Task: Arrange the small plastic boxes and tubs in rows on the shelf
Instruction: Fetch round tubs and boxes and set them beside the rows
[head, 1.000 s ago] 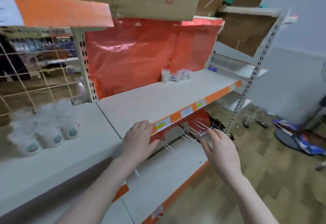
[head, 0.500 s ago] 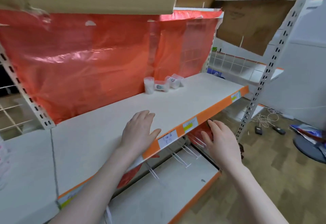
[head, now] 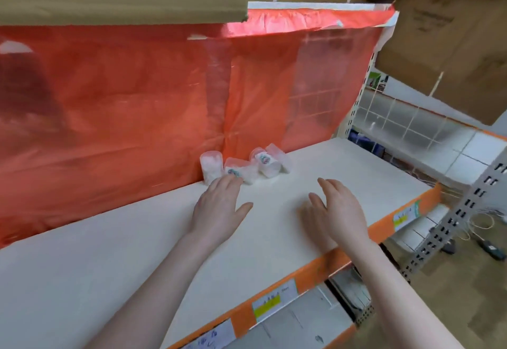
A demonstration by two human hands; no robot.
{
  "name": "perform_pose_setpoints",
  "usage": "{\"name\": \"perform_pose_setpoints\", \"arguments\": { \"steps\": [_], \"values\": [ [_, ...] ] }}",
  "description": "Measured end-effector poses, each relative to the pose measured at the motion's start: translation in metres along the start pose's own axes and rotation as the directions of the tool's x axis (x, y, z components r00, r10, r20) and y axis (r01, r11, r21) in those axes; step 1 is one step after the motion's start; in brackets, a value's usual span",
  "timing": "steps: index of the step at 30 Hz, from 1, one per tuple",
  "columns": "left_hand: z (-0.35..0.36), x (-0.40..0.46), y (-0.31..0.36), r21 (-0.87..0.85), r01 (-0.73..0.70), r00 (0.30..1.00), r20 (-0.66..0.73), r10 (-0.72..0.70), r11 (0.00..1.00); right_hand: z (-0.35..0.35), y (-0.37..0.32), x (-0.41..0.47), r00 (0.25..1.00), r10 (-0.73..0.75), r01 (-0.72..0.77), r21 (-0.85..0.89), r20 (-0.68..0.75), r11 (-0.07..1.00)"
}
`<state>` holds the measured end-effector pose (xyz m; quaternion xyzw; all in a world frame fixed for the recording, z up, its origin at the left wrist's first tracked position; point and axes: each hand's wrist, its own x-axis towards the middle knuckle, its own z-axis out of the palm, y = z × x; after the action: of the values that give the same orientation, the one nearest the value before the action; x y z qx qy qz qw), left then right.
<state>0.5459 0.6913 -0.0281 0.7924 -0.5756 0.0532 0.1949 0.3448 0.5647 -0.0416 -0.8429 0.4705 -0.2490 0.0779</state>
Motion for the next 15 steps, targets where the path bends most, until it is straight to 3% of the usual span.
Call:
{"name": "perform_pose_setpoints", "arguments": {
  "steps": [8,15],
  "values": [
    [0.041,0.035,0.023,0.036,0.292,0.956,-0.057,-0.289,0.956,0.042,0.028,0.119,0.950,-0.236,0.209,0.148,0.203,0.967],
    [0.054,0.037,0.041,0.057,0.471,0.879,-0.108,-0.464,0.880,0.070,0.028,0.163,0.868,-0.346,0.235,0.321,0.355,0.918]
  ]
}}
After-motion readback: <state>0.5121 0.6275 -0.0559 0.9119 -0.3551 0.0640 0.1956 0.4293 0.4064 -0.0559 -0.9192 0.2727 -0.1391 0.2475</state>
